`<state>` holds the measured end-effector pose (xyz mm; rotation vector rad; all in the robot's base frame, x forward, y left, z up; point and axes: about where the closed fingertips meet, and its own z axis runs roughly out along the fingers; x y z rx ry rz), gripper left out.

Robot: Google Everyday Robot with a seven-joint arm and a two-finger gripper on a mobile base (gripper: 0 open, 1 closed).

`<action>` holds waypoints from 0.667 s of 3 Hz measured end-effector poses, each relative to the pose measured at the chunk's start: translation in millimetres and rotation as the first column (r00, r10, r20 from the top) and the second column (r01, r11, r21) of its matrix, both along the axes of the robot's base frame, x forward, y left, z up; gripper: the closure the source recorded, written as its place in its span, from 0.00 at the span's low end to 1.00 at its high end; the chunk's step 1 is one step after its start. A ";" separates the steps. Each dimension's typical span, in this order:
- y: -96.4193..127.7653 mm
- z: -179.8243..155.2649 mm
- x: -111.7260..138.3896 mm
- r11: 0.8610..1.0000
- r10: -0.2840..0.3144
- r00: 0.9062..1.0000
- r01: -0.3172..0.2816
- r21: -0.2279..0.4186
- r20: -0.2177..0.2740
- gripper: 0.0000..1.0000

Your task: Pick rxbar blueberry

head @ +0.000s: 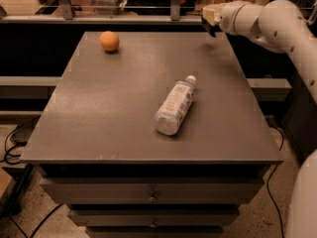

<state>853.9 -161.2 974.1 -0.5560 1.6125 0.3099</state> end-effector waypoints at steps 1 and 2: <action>15.6 61.5 -24.5 0.997 0.071 0.992 -0.068 -0.038 0.103 1.00; 18.9 54.8 -21.6 0.997 0.074 0.993 -0.070 -0.040 0.096 1.00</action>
Offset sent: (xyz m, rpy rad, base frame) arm -0.0183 0.0112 0.0470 -0.0249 -0.0780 0.0520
